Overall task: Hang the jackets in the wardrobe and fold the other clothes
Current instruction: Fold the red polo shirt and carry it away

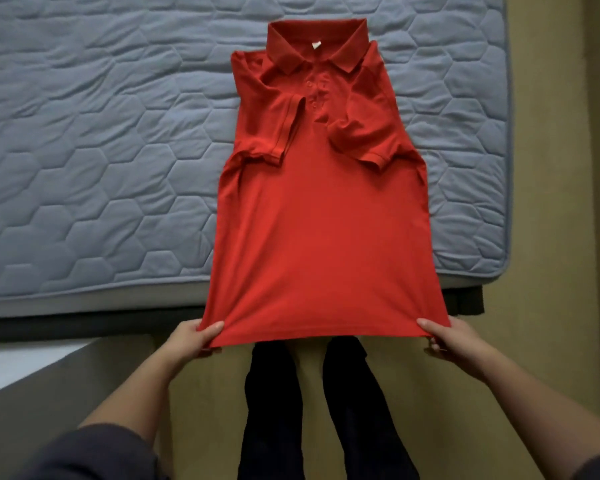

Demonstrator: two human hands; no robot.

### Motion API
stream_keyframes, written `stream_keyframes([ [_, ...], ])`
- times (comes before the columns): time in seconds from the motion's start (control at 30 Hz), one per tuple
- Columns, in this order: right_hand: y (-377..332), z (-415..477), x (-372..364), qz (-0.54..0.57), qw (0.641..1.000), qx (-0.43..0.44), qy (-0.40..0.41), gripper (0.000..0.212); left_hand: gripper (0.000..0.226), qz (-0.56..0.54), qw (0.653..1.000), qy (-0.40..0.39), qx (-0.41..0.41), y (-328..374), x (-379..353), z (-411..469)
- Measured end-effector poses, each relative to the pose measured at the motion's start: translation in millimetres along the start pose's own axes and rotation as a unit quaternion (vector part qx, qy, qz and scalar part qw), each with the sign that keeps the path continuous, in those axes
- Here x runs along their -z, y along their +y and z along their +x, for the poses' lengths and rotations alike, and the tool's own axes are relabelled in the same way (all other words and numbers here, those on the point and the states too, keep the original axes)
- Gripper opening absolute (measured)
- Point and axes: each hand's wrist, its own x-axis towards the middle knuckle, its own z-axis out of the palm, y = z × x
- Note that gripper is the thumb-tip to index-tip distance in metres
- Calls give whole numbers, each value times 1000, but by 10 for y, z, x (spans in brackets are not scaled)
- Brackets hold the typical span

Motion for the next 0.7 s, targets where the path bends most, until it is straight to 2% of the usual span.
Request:
stream_keyframes([
  [0.23, -17, -960, 237, 108, 994, -20, -15, 9, 17, -18, 996, -73, 52, -158, 420, -897],
  [0.33, -146, -1303, 278, 157, 987, -20, 10, 14, 15, -72, 989, -99, 83, -184, 628, -1301],
  [0.4, -442, -1431, 269, 224, 974, -6, 20, 20, 15, -123, 987, -81, 64, -17, 740, -1440],
  [0.47, -917, -1500, 233, 280, 960, 18, 13, 18, 13, -185, 981, -56, 23, 386, 823, -1485],
  [0.57, -1765, -1496, 191, 290, 954, 75, 0, 23, 17, -307, 951, -22, -43, 1258, 932, -1370],
  [0.7, -2839, -1239, 123, 272, 946, 178, -6, 26, 28, -359, 918, -16, -167, 2431, 1004, -935],
])
